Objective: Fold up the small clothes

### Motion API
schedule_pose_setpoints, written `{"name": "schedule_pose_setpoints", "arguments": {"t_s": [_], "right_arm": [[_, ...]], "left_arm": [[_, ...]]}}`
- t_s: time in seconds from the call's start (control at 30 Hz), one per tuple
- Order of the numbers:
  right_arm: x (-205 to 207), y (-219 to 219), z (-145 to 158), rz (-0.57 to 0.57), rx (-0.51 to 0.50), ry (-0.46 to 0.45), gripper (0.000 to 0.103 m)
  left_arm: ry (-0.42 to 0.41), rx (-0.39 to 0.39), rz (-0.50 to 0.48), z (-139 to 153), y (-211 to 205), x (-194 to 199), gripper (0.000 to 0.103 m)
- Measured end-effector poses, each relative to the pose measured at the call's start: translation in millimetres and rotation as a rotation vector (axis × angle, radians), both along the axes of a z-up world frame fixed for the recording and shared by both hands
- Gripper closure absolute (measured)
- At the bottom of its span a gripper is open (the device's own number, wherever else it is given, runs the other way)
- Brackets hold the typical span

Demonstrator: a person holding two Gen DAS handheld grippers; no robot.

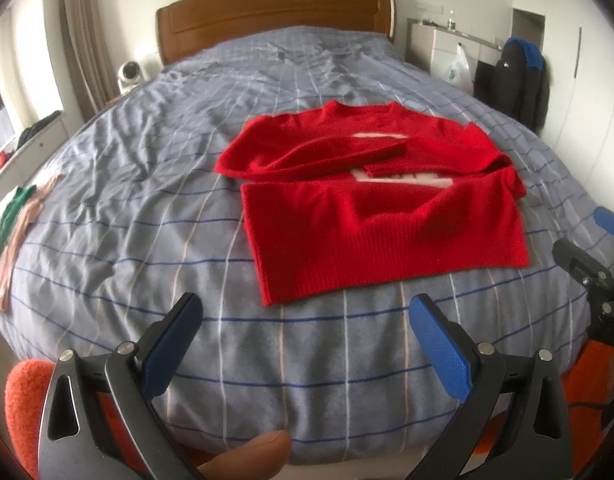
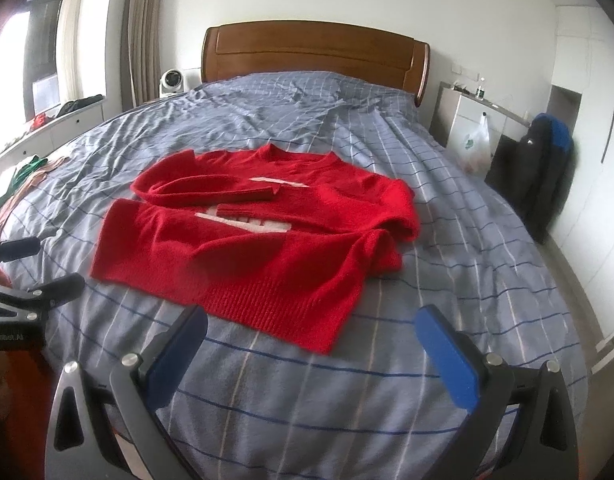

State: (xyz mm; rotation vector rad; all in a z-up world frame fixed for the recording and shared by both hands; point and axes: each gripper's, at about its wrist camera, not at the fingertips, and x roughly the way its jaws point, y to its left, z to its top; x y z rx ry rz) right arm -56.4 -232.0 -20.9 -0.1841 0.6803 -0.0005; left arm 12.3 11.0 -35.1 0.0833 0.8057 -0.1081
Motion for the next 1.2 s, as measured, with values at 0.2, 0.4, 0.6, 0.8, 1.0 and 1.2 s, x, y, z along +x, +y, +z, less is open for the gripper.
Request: {"name": "schedule_pose_setpoints", "arguments": {"t_s": [0.2, 0.4, 0.6, 0.8, 1.0, 1.2], "right_arm": [[0.6, 1.4, -1.6, 0.001, -0.005, 0.013, 0.0], [0.5, 2.1, -1.9, 0.001, -0.007, 0.013, 0.0], [0.8, 1.5, -3.2, -0.009, -0.01, 0.018, 0.0], [0.7, 0.5, -3.4, -0.006, -0.012, 0.018, 0.0], [0.2, 1.4, -4.1, -0.009, -0.013, 0.02, 0.0], [0.3, 1.7, -4.1, -0.008, -0.015, 0.02, 0.0]], "left_arm": [[-0.003, 0.0, 0.001, 0.0, 0.1, -0.5, 0.0], [-0.005, -0.002, 0.001, 0.6, 0.3, -1.0, 0.0], [-0.003, -0.004, 0.003, 1.0, 2.2, -1.6, 0.0], [0.0, 0.001, 0.003, 1.0, 0.7, -1.7, 0.0], [-0.002, 0.005, 0.002, 1.4, 0.7, -1.7, 0.0], [-0.001, 0.004, 0.002, 1.5, -0.6, -1.5, 0.0]]}}
